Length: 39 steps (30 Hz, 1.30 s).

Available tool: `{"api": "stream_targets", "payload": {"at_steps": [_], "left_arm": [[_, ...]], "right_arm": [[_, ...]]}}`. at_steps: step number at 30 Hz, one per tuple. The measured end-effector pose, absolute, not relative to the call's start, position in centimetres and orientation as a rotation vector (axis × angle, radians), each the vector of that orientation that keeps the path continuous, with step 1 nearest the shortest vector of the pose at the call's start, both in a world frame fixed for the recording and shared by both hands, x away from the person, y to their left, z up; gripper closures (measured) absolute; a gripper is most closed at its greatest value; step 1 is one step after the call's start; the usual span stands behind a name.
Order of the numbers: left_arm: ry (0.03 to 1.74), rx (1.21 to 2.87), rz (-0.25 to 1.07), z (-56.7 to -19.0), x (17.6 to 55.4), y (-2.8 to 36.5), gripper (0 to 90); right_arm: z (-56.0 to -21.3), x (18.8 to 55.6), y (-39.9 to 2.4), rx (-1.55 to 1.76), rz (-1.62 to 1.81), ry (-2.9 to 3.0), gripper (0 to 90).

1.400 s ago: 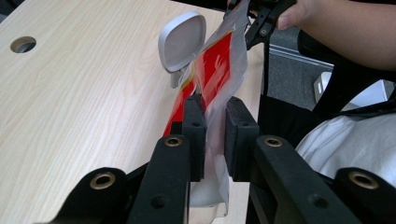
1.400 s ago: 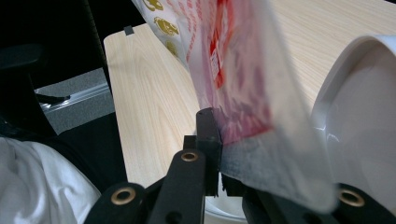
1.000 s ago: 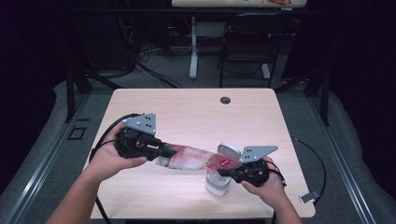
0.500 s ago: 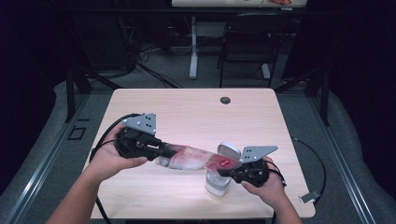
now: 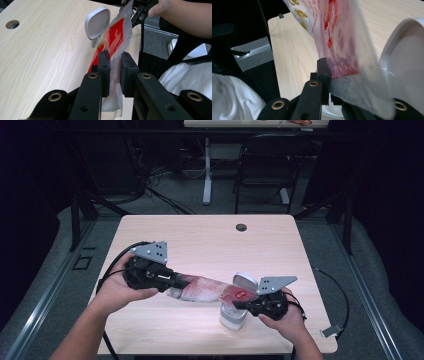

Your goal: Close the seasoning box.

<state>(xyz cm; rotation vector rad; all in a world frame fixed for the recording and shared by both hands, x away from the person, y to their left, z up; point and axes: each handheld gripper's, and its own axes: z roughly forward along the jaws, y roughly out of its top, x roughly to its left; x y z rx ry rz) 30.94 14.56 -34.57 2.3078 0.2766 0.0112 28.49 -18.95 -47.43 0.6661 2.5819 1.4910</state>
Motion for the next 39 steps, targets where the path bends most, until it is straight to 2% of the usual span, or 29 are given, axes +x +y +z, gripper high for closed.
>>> {"api": "stream_targets", "payload": {"at_steps": [39], "left_arm": [[0.256, 2.314, 0.024, -34.18, 30.92, 13.82, 80.6]], "right_arm": [[-47.67, 28.60, -19.14, 0.674, 1.480, 2.591, 88.2]]}}
